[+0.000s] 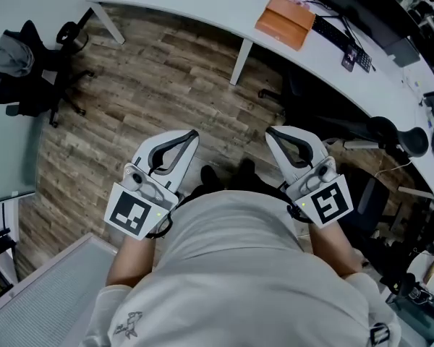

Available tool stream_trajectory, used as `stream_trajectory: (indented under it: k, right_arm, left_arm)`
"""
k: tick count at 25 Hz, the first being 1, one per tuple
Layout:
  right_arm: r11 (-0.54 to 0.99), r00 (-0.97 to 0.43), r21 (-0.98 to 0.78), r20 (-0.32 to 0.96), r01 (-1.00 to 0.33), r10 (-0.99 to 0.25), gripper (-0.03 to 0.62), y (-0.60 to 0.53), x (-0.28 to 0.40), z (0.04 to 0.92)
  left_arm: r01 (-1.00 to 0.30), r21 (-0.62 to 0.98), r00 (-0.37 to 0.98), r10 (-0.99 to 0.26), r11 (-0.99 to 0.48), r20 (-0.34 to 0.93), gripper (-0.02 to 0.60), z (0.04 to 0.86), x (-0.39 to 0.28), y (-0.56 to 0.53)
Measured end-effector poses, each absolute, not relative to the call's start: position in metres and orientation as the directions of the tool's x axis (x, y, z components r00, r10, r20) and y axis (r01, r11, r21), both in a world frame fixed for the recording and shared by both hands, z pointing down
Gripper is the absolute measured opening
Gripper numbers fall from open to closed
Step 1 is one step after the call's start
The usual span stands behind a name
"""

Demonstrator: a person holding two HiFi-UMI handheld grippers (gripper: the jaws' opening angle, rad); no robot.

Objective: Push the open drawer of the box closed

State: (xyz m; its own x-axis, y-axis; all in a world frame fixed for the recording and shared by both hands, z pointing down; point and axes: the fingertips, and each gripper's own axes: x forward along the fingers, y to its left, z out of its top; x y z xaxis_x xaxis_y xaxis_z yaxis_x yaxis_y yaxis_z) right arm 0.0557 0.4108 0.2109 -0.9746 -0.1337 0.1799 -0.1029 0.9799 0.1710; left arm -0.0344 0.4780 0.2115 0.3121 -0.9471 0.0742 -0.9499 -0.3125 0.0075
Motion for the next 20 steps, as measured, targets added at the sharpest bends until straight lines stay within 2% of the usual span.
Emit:
stream_trajectory:
  k: [8, 20]
  right_arm:
    - [0.981, -0.974, 0.119, 0.150, -0.152, -0.169, 0.003, 0.386, 0.050, 0.213]
    - [0.983, -0.980, 0.110, 0.117, -0.146, -0.159, 0.003, 0.330, 0.032, 0.220]
  left_arm:
    - [-0.943, 0.000, 0.332, -0.941, -0.333, 0.073, -0.002, 0.213, -0.044, 0.456]
    - [-0.948, 0.008, 0.317, -0.944, -0.317, 0.092, -0.002, 0.223, -0.066, 0.409]
